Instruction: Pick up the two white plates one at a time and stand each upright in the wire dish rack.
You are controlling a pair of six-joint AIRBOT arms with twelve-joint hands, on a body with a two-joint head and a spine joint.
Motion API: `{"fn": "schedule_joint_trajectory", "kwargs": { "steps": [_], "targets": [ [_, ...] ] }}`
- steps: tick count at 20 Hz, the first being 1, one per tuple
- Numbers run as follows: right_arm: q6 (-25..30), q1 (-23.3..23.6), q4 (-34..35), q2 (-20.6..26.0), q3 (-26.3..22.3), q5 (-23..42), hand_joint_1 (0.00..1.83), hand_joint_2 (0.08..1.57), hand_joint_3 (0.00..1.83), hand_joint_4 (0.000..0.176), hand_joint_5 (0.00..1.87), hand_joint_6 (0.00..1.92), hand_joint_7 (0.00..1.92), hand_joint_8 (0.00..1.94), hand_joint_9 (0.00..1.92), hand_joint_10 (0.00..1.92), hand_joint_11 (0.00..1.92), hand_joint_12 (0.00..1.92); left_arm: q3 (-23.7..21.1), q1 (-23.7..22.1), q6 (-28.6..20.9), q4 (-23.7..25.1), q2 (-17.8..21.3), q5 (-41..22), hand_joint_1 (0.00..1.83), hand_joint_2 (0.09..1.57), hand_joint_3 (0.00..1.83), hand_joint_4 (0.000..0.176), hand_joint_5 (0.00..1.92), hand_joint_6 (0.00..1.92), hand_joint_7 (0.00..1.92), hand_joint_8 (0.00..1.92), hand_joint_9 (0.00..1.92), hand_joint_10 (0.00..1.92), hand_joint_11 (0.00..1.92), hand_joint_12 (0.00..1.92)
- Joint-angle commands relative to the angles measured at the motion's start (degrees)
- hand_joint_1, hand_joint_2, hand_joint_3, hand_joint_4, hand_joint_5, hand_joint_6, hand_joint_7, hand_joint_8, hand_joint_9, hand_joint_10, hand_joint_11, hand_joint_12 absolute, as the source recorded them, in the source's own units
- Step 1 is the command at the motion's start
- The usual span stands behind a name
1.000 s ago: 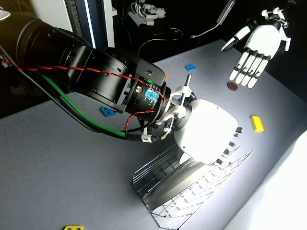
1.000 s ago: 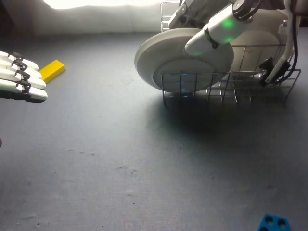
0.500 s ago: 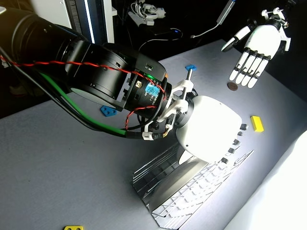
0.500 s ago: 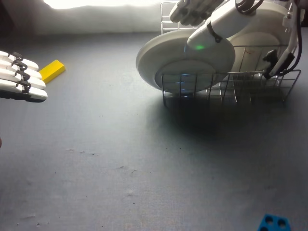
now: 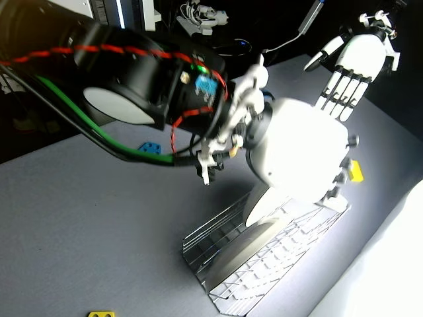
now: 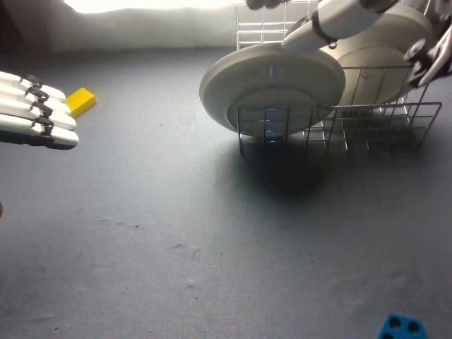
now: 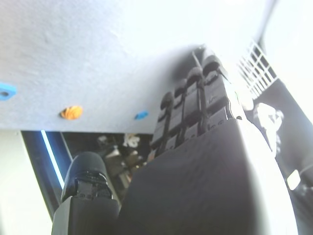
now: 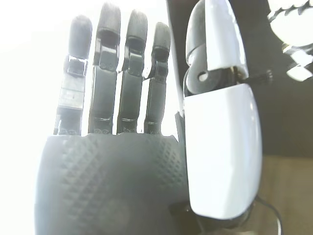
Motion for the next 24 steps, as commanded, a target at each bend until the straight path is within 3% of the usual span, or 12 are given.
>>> {"fn": "schedule_joint_trajectory", "kwargs": {
  "steps": [1, 3, 5, 8, 15, 17, 22, 23, 24],
  "targets": [
    [0.45, 1.18, -2.22, 0.75, -0.56, 8.86, 1.21, 0.94, 0.00, 0.000, 0.91, 0.01, 0.92, 0.00, 0.88, 0.00, 0.36, 1.17, -0.18, -0.88, 0.59, -4.31, 0.21, -1.66, 0.00, 1.16, 0.00, 0.000, 0.01, 0.00, 0.02, 0.00, 0.01, 0.00, 0.00, 0.00],
    [0.54, 1.96, -9.42, 2.97, -3.14, 9.69, 1.20, 0.96, 0.00, 0.000, 0.90, 0.00, 0.90, 0.00, 0.86, 0.00, 0.33, 1.19, -1.10, -0.84, 1.33, -4.69, 0.24, -1.78, 0.00, 1.17, 0.00, 0.000, 0.02, 0.01, 0.03, 0.01, 0.02, 0.01, 0.01, 0.00],
    [-2.91, 2.40, -10.96, 4.48, -4.76, 10.16, 1.20, 0.95, 0.00, 0.000, 0.90, 0.00, 0.91, 0.00, 0.86, 0.00, 0.34, 1.19, -2.84, -0.83, 2.07, -6.42, 0.22, -1.77, 0.00, 1.17, 0.00, 0.000, 0.03, 0.01, 0.04, 0.01, 0.03, 0.01, 0.02, 0.01],
    [-3.75, 2.15, -14.23, 7.61, -6.72, 10.22, 1.20, 0.95, 0.00, 0.000, 0.90, 0.00, 0.91, 0.00, 0.87, 0.01, 0.34, 1.19, -7.66, -2.10, 2.11, -8.46, 0.46, 0.28, 0.00, 1.16, 0.00, 0.000, 0.03, 0.01, 0.04, 0.01, 0.03, 0.01, 0.01, 0.01],
    [-4.35, -1.51, -17.00, 14.40, -9.87, 10.40, 1.16, 0.99, 0.01, 0.000, 0.88, 0.00, 0.90, 0.00, 0.85, 0.00, 0.32, 1.17, -14.46, -2.09, 3.77, -8.07, 0.81, 2.31, 0.00, 1.17, 0.00, 0.000, 0.02, 0.00, 0.04, 0.01, 0.02, 0.01, 0.00, 0.00],
    [-4.47, -3.05, -19.83, 16.58, -11.63, 13.00, 1.13, 1.00, 0.02, 0.000, 0.88, 0.00, 0.90, 0.00, 0.86, 0.00, 0.33, 1.17, -17.05, -1.99, 4.27, -6.57, 1.00, 3.40, 0.00, 1.17, 0.00, 0.000, 0.03, 0.01, 0.05, 0.01, 0.03, 0.01, 0.01, 0.01],
    [-4.38, -3.28, -20.97, 20.41, -15.84, 12.12, 1.10, 1.03, 0.01, 0.000, 0.91, 0.01, 0.94, 0.01, 0.90, 0.01, 0.35, 1.18, -20.32, -1.44, 4.84, -6.35, 1.78, 3.63, 0.00, 1.18, 0.00, 0.000, 0.10, 0.01, 0.13, 0.02, 0.10, 0.02, 0.04, 0.03],
    [-4.24, -3.29, -20.96, 20.70, -15.94, 11.77, 1.06, 1.05, 0.01, 0.000, 0.91, 0.01, 0.94, 0.01, 0.91, 0.02, 0.37, 1.18, -20.51, -1.44, 4.83, -6.39, 1.88, 3.63, 0.00, 1.19, 0.00, 0.000, 0.18, 0.00, 0.22, 0.01, 0.18, 0.01, 0.01, 0.24],
    [-4.07, -3.31, -20.96, 21.18, -15.95, 11.70, 1.06, 1.05, 0.01, 0.000, 0.91, 0.01, 0.94, 0.01, 0.91, 0.02, 0.37, 1.18, -20.68, -1.44, 4.83, -6.44, 1.99, 3.63, 0.00, 1.19, 0.00, 0.000, 0.18, 0.00, 0.22, 0.01, 0.18, 0.01, 0.01, 0.24]
  ]
}}
